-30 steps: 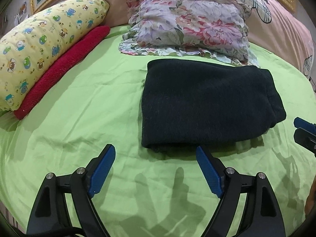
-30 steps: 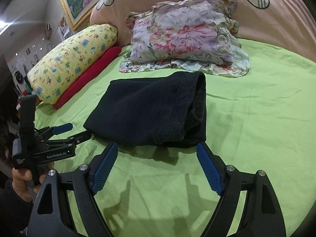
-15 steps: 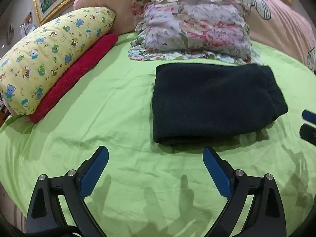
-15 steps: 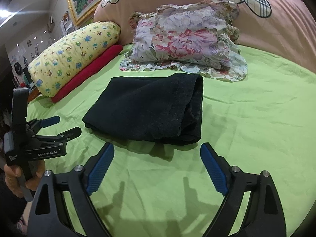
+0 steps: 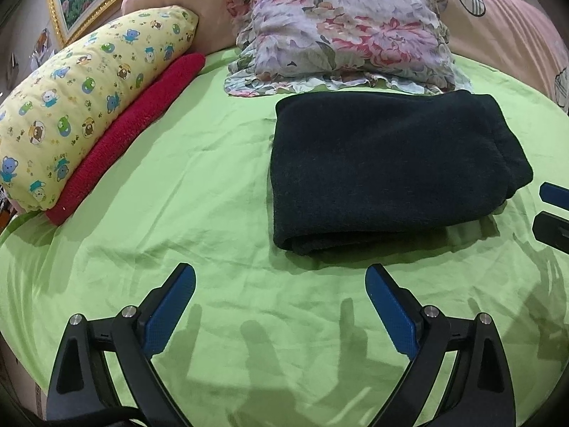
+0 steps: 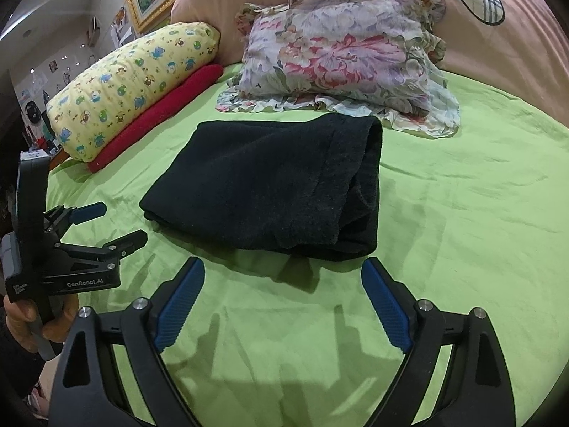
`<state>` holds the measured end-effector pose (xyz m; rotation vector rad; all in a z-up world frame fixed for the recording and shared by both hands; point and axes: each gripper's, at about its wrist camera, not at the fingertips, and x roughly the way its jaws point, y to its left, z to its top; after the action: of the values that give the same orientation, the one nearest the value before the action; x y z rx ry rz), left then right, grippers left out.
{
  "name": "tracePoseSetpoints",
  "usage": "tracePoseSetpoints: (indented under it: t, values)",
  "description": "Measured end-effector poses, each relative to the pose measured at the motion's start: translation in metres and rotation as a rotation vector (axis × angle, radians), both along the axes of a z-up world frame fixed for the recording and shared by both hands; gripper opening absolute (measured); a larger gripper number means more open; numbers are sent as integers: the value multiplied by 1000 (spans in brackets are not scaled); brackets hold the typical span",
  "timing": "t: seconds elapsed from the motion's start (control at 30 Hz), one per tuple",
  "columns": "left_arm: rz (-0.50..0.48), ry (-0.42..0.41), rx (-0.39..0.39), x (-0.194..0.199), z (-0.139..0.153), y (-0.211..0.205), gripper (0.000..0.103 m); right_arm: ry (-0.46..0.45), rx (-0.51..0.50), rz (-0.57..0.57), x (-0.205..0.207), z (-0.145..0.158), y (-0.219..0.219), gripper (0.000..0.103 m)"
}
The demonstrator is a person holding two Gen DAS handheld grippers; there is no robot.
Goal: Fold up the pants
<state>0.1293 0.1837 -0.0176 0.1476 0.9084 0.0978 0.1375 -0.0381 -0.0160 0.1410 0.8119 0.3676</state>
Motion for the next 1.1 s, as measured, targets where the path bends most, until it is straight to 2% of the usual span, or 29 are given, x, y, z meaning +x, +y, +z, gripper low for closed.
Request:
tracePoseSetpoints:
  t: [0.67, 1.1]
  values:
    - [-33, -24, -23, 12, -10, -4, 97, 1, 9, 5, 10, -11, 13, 90]
    - [-39, -7, -25, 22, -13, -6, 97, 2, 5, -2, 15, -14, 16, 90]
